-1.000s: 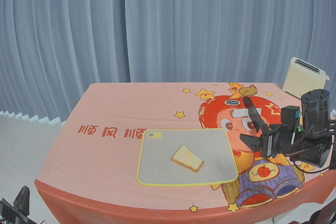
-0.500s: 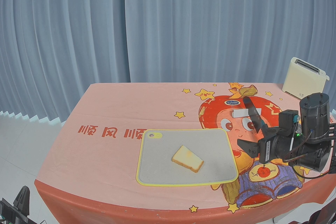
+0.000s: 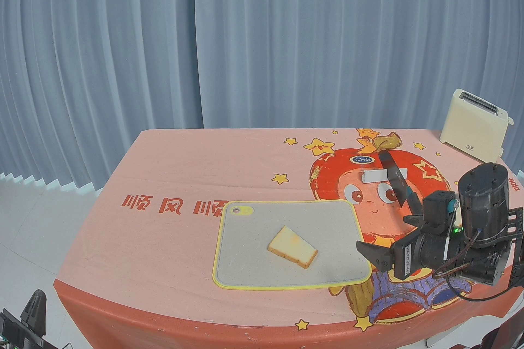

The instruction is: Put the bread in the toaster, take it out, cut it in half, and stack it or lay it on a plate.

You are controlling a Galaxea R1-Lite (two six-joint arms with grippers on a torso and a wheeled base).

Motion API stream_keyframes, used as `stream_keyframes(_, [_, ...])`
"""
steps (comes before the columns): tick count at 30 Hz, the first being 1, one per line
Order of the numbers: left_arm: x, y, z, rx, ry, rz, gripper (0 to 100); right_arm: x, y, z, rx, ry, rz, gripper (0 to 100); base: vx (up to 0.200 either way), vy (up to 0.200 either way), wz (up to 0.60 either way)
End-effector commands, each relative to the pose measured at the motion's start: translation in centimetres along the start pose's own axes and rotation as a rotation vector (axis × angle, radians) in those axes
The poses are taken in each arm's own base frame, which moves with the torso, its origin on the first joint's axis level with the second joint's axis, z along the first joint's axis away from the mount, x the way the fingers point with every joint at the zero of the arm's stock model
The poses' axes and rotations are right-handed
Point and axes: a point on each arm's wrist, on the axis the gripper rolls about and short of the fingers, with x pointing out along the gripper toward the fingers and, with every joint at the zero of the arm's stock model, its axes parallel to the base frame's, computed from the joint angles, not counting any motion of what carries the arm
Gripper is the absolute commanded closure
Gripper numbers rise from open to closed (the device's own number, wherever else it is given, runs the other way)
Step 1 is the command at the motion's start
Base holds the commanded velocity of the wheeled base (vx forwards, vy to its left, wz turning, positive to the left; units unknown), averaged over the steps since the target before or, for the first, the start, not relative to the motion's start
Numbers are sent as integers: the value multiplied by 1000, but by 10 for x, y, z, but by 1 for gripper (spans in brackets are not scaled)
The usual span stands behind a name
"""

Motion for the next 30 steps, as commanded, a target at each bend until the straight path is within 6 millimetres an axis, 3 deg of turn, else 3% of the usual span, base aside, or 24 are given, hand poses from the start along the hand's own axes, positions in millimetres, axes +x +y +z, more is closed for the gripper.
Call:
stream_keyframes(1, [1, 0, -5, 1, 7, 0, 100, -1, 2, 0, -6, -1, 12, 0, 0, 0, 0])
stream_keyframes(6, [1, 0, -5, 1, 7, 0, 100, -1, 10, -3, -29, 9, 38, 0, -120, 0, 0])
stream_keyframes(13, [1, 0, -5, -1, 7, 0, 100, 19, 28, -6, -74, 66, 59, 0, -171, 0, 0])
stream_keyframes(18, [1, 0, -5, -1, 7, 0, 100, 34, 41, 13, -64, 40, 77, 0, 0, 0, 0])
stream_keyframes(25, [1, 0, -5, -1, 7, 0, 100, 54, 55, 35, -79, 10, 86, 0, 0, 200, 0])
stream_keyframes(30, [1, 0, -5, 1, 7, 0, 100, 85, 67, 46, -86, 13, 76, 0, 0, 80, 0])
